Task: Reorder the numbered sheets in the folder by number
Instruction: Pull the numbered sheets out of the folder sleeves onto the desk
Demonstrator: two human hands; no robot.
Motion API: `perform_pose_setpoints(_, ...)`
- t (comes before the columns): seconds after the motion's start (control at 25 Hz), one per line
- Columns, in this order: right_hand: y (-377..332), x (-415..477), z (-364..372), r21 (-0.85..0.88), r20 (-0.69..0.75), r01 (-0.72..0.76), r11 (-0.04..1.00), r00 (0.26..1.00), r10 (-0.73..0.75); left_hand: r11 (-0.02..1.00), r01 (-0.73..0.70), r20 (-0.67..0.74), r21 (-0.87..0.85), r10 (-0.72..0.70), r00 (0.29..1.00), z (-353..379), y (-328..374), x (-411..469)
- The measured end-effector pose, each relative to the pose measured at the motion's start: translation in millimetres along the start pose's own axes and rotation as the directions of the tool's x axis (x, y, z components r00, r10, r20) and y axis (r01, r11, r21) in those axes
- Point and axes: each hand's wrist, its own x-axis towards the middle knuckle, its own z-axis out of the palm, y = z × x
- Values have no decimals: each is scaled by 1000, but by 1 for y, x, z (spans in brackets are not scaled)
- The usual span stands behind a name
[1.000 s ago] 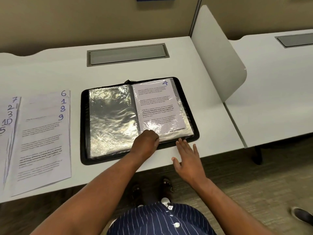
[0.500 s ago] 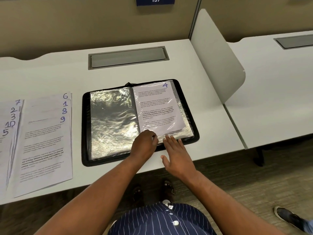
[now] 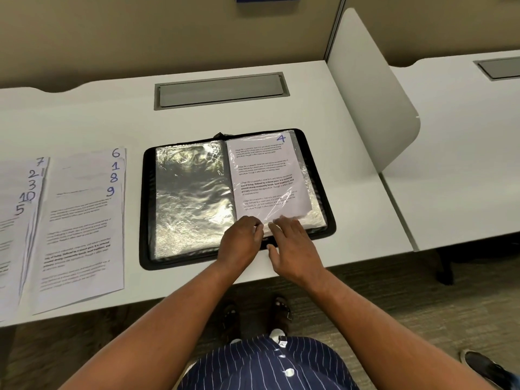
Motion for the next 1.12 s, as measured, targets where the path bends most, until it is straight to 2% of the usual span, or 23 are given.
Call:
perform_pose_setpoints(0.08, -1, 3, 0, -16, 51, 5, 1000, 999, -4, 1000, -10, 2, 8, 10, 1000, 0, 1, -2)
perform_pose_setpoints(0.24, 10, 9, -1, -116, 152, -77, 990, 984, 94, 1000, 11, -23, 3, -11, 1000, -1, 5, -5)
perform_pose_setpoints(0.44, 16, -22, 0, -215, 99, -86, 973, 989, 109, 999, 37, -70, 24, -36, 997, -1, 7, -4)
perform_pose_setpoints(0.6, 12, -23, -4, -171, 35, -42, 984, 998, 48, 999, 41, -75, 33, -38, 996, 6, 12, -7)
perform_pose_setpoints(0.72, 10, -1, -3, -121, 57, 36, 992, 998, -29, 999, 27, -92, 31, -24, 995, 7, 13, -10)
perform_pose_setpoints(0.92, 18, 20, -3, -100, 239, -48, 994, 968, 71, 999, 6, -102, 43, -2, 995, 8, 13, -11)
perform_pose_setpoints(1.0, 21, 7, -2, -130, 236, -30, 991, 970, 60, 999, 13, -95, 51, -8, 995, 10, 9, -12)
perform_pose_setpoints(1.12, 20, -26, 1, -128, 194, -7, 992, 980, 32, 986, 58, -24, 154, -55, 998, 19, -2, -16)
